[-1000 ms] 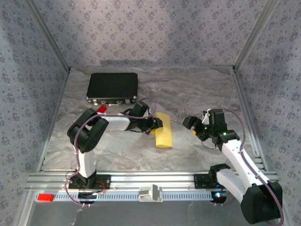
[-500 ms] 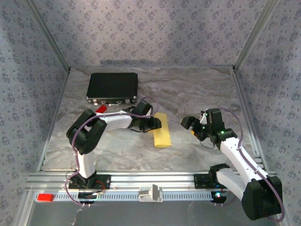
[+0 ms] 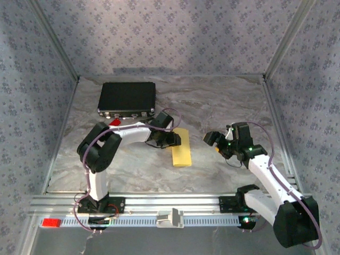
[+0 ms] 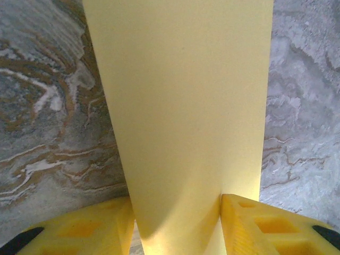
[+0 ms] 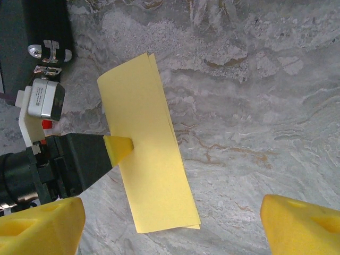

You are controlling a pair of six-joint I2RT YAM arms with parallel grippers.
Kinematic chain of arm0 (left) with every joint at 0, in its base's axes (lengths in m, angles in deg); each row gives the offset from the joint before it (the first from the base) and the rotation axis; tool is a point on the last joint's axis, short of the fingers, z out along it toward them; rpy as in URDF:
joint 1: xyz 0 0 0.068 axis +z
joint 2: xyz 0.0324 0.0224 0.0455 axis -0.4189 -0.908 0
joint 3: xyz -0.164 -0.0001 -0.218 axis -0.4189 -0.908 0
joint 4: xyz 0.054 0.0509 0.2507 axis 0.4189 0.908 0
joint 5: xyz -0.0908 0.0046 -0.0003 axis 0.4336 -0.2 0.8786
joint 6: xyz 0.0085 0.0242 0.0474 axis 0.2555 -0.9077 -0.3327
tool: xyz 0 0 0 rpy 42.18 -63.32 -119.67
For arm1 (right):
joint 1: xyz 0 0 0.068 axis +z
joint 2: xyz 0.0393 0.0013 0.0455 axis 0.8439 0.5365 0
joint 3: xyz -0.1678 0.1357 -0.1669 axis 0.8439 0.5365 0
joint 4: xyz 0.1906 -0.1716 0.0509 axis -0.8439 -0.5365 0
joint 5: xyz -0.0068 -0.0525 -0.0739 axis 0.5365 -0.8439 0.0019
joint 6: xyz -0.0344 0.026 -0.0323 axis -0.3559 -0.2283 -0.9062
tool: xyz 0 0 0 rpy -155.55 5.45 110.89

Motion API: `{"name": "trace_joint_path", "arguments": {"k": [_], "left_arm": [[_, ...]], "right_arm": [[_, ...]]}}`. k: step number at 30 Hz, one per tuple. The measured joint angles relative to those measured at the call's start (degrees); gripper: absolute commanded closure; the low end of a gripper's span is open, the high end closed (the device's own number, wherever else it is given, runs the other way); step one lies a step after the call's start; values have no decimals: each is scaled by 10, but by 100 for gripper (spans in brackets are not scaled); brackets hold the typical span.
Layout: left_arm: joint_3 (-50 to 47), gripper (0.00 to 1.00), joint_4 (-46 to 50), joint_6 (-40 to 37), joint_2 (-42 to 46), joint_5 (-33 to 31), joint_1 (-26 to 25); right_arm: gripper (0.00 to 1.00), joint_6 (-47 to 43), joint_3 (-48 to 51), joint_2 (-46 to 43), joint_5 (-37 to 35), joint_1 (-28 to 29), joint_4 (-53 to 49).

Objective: Fold a paper plane with a square sheet of paper (pick it up from the middle)
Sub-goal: First fold the square sheet of paper in half at the center of the table, then hold the square sheet of paper at the center of the table.

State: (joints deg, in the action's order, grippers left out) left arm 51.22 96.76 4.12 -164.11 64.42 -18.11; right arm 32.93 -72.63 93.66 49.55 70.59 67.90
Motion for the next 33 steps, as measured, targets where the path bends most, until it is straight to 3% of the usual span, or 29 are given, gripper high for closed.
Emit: {"name": "trace_joint_path", "arguments": {"k": [23, 33], "left_arm": [[81, 52, 108, -64, -42, -14, -7], [90, 52, 119, -70, -46, -20, -10]], "right_arm": [[11, 0, 0, 17, -3, 10, 2], [12, -1, 0, 67, 4, 26, 24]]}}
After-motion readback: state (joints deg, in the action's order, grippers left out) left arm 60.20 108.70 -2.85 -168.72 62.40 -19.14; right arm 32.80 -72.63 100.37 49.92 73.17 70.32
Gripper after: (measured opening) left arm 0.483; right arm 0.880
